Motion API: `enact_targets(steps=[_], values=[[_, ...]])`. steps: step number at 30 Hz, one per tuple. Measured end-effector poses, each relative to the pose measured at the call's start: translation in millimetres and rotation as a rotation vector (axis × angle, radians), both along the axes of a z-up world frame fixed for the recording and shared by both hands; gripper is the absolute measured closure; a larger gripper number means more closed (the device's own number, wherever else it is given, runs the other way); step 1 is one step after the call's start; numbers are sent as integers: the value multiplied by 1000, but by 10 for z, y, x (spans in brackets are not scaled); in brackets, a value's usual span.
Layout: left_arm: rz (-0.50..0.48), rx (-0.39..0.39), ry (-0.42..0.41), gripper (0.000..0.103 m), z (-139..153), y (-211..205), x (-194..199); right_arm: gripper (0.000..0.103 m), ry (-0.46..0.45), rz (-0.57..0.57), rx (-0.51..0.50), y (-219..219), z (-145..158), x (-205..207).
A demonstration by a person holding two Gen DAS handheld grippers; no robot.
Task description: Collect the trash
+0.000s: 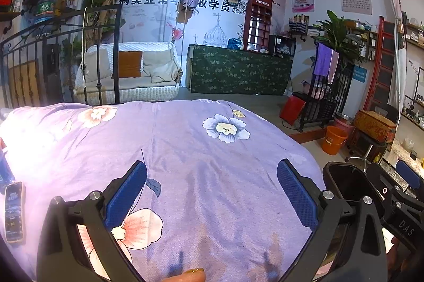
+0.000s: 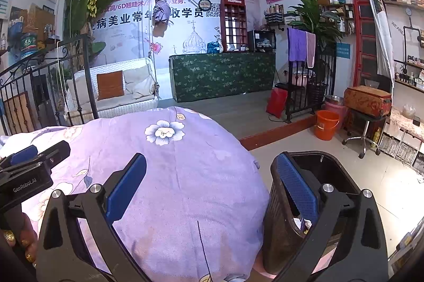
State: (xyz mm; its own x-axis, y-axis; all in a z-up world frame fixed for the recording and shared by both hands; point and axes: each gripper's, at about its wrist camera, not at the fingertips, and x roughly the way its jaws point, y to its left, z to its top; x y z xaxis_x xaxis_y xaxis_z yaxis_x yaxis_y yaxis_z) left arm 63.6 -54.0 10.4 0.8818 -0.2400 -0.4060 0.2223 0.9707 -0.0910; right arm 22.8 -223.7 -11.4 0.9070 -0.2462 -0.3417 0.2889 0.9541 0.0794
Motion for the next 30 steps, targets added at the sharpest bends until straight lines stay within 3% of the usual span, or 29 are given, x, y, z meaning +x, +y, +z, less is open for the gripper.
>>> enact_targets(steps=[30], values=[[13,10,-9,6,9,13,-12,6,7,-2,10,-11,-20,5]])
